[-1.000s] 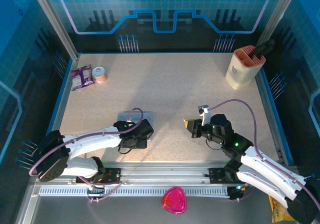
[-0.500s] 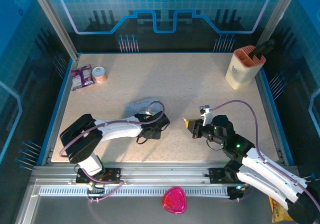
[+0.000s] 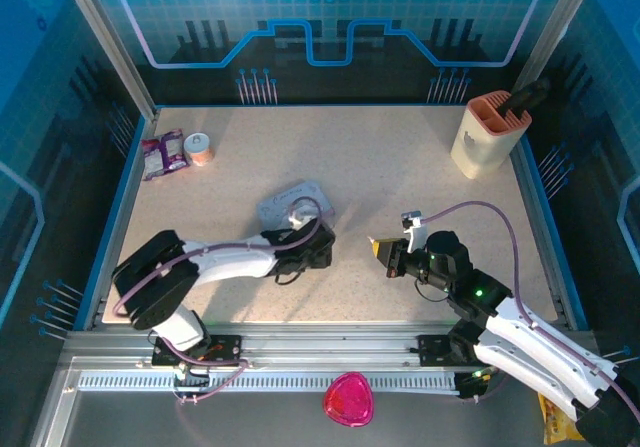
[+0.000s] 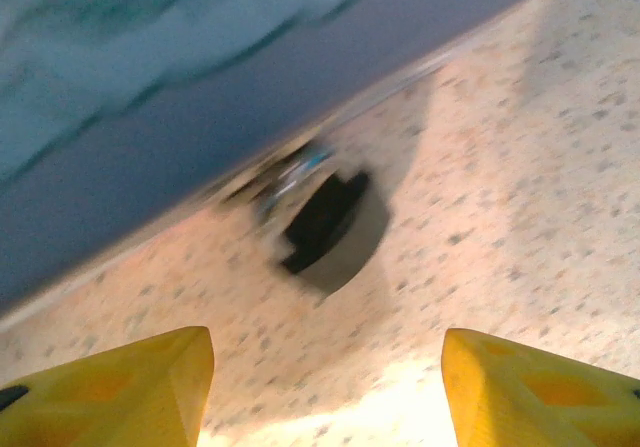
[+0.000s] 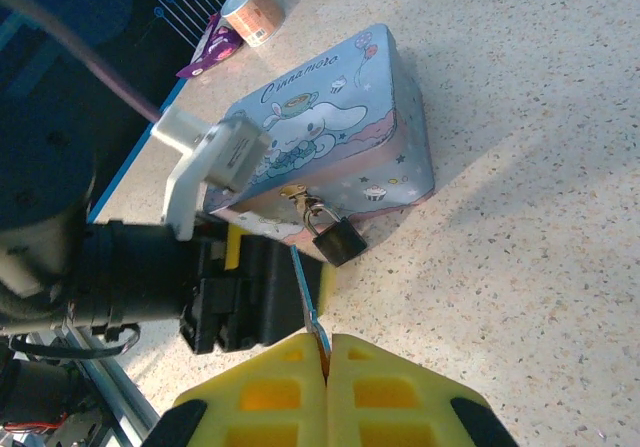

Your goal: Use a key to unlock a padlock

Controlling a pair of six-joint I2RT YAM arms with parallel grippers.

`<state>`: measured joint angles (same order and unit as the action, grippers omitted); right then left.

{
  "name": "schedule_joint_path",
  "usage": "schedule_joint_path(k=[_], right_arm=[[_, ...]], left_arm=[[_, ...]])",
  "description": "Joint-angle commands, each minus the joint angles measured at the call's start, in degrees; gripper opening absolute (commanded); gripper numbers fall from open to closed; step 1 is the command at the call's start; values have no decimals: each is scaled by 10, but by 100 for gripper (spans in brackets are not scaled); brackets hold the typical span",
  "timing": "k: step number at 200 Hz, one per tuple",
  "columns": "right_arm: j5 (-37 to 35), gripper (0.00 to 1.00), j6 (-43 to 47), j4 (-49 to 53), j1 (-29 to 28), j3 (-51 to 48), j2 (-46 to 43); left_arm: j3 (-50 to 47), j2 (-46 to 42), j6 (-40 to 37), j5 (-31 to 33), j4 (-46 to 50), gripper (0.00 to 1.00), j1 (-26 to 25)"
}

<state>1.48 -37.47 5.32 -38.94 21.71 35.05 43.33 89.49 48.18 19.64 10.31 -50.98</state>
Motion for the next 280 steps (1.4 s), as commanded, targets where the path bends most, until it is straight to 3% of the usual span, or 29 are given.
schedule_joint_path(k=[1, 43, 86, 186, 227, 280], right_arm=[[-2, 0, -9, -9, -2, -2, 0], [16, 0, -8, -20, -3, 10, 32], [19, 0, -20, -38, -3, 2, 25], [26, 0, -38, -56, -5, -15, 23], [26, 0, -40, -58, -7, -17, 24], [21, 0, -42, -61, -8, -21, 21]], left_arm=[[-91, -39, 92, -7, -146, 62, 5], [-131, -35, 111, 22, -252, 61, 12], [-138, 30, 122, -11, -352, 56, 51], [-84, 110, 69, -29, -399, 48, 77], [-107, 91, 59, -31, -443, 48, 76], [-141, 38, 84, 18, -367, 48, 77]])
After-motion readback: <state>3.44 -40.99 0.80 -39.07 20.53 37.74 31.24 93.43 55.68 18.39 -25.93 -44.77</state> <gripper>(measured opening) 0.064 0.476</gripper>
